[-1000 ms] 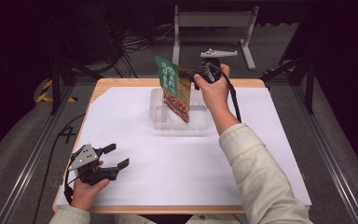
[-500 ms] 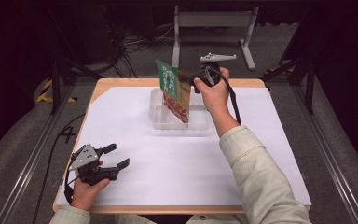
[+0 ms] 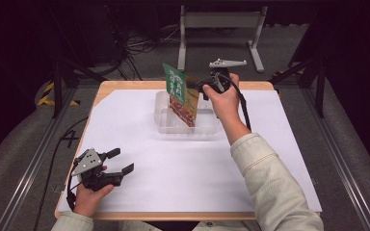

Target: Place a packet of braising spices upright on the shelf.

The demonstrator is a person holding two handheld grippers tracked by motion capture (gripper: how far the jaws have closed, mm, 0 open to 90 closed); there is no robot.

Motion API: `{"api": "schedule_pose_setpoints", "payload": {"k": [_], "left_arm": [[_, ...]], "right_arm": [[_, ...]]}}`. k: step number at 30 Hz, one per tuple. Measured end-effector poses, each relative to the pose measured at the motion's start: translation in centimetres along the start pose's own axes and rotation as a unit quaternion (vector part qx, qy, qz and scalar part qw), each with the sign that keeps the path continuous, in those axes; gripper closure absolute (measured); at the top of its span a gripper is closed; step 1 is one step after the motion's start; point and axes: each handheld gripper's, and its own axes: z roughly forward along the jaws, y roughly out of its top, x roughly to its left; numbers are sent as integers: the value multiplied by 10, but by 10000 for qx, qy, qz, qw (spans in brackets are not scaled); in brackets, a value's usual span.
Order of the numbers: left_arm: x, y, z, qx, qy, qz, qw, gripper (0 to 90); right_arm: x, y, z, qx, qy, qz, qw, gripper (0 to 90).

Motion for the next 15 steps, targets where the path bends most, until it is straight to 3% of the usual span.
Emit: {"api": "schedule_pose_setpoints", "payload": {"k": [15], "left_arm": [[0, 0, 1, 20, -18, -9, 10000, 207]], "right_arm": [[1, -4, -2, 37, -44, -41, 10000, 851]]}}
